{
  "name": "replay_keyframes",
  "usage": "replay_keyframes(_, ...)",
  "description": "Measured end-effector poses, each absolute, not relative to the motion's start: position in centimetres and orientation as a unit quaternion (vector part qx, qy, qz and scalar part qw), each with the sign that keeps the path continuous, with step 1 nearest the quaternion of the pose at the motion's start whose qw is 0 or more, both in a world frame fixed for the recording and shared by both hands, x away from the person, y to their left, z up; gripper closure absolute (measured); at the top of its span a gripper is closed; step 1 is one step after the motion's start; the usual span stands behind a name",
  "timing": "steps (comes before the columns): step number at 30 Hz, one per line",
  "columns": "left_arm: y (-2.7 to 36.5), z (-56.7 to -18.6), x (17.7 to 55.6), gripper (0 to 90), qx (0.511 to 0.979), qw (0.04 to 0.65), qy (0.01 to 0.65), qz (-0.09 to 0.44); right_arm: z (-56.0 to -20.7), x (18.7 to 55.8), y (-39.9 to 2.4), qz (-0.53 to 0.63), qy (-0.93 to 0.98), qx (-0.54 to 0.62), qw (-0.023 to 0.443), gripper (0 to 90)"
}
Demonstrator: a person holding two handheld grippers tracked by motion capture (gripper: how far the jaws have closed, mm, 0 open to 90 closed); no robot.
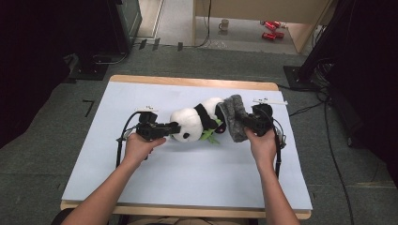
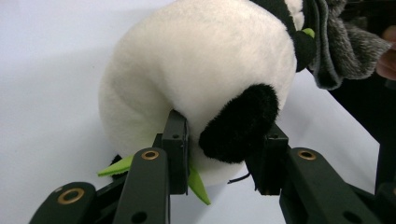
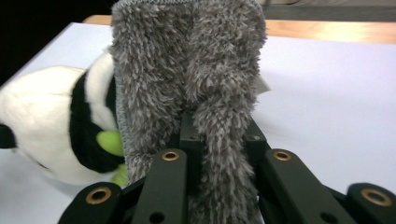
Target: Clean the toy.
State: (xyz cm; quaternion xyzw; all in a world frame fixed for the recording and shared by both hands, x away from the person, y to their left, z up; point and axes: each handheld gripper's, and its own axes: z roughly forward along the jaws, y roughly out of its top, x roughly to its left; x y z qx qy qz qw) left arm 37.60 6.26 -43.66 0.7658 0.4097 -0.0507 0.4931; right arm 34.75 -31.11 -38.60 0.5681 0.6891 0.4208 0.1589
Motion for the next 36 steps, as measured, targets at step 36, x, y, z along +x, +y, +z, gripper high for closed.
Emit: replay_keyframes(36,6.8,-43.4,36.8,64.6,0.750,0.511,0.420,-0.012,-38.6,33.9,-24.8,0.444,0.738,0.498,0.098,76.7)
